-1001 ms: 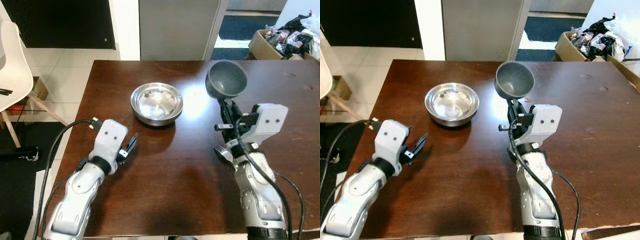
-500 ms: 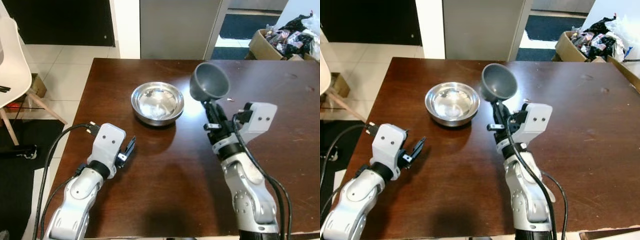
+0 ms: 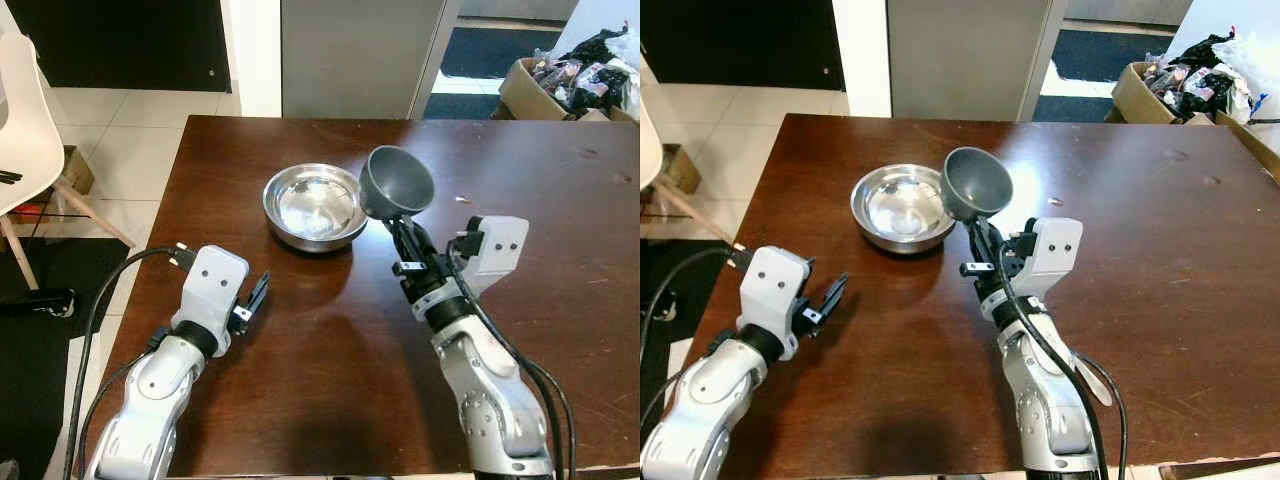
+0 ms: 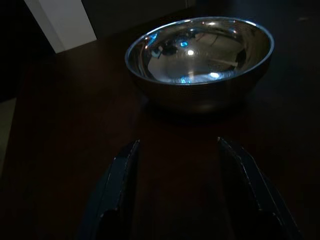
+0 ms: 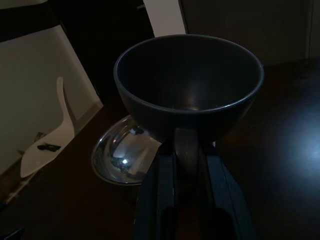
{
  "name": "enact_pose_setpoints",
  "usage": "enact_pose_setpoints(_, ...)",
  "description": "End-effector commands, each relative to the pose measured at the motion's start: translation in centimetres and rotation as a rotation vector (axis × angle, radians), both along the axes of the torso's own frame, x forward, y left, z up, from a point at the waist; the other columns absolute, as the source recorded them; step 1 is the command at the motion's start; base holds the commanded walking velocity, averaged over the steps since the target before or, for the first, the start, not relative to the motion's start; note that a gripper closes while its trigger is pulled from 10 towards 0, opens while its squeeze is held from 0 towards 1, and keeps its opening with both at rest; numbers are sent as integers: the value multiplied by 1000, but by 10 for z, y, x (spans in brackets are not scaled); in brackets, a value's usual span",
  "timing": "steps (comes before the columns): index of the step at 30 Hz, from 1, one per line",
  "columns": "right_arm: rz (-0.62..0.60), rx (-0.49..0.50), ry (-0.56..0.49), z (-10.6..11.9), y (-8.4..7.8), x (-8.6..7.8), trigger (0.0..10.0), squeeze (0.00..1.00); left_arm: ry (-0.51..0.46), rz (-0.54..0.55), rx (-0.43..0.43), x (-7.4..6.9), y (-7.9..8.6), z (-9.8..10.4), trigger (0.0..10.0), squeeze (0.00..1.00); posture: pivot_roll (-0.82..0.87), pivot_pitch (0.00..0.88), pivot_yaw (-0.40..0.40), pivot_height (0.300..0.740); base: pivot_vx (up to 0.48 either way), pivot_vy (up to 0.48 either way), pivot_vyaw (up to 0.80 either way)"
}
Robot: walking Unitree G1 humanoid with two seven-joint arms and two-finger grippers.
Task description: Setting the table
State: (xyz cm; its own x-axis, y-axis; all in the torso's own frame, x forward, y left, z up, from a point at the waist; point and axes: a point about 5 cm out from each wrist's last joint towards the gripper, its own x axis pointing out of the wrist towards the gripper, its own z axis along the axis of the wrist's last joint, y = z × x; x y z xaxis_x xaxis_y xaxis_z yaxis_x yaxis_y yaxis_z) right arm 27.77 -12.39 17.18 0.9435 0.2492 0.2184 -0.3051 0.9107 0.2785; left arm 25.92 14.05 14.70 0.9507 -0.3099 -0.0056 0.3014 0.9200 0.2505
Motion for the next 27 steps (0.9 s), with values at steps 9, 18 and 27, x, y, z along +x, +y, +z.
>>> enact_pose_setpoints(9,15,15,10,-2,3,-3,10000,0,15,0,5,-4,0,-2,10000,0,-52,31,21,740,-173,0,0)
enact_pose_setpoints(18,14,18,15,-3,3,-3,10000,0,17,-8,9,-4,-1,-2,10000,0,-52,31,21,740,-317,0,0)
enact_pose_setpoints(27,13,21,18,-4,3,-3,10000,0,17,-7,8,-4,-1,-2,10000,0,-51,35,24,740,-337,0,0)
